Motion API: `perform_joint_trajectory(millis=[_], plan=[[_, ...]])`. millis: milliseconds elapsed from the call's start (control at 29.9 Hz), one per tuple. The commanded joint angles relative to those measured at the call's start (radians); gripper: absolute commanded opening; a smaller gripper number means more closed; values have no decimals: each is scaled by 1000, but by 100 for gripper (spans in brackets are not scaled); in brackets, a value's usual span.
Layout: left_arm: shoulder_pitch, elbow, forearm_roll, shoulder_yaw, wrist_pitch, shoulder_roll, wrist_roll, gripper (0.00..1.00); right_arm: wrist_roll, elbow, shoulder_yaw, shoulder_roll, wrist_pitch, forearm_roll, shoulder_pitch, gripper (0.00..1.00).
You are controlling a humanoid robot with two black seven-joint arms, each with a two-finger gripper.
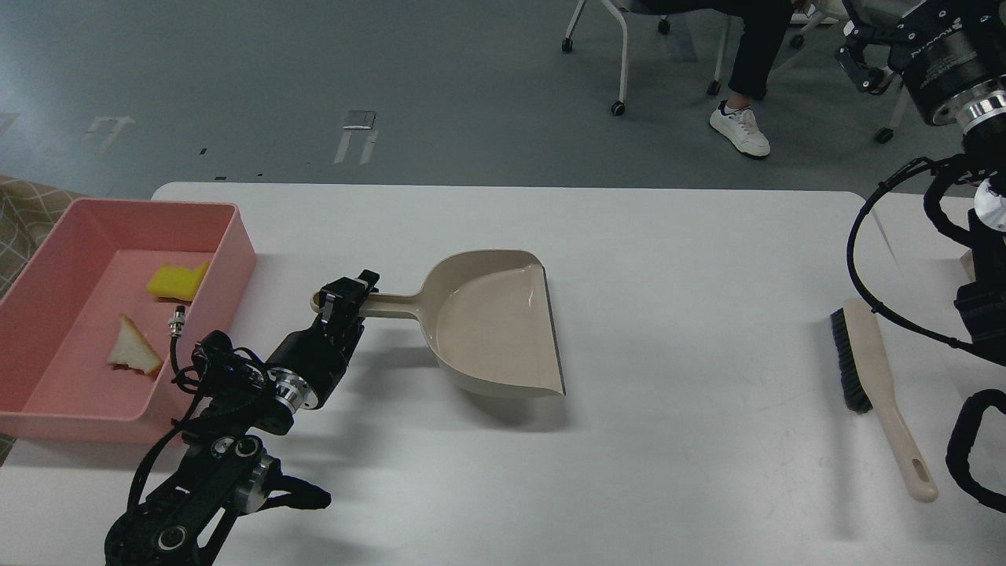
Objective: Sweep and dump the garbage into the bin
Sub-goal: 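Lower the empty dustpan back onto the table with the left gripper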
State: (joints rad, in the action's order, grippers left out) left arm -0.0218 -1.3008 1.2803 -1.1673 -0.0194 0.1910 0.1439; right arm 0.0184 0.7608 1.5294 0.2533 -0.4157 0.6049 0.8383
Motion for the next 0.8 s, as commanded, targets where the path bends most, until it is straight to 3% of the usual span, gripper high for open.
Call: perform_joint_trajectory(millis=[0,201,568,702,769], plan=[[-1,0,1,0,-1,1,0,19,0,2,0,0,0,0,-5,100],[2,0,1,0,-1,1,0,36,0,2,0,0,0,0,-5,100],[-6,-3,-1,8,-1,1,-3,49,0,0,0,0,0,-2,-12,100],[-23,0,-4,8,-2,17,-7,67,0,0,0,0,0,-2,-12,100],[-23,0,-6,8,-1,36,-7,69,0,0,0,0,0,-2,-13,100]])
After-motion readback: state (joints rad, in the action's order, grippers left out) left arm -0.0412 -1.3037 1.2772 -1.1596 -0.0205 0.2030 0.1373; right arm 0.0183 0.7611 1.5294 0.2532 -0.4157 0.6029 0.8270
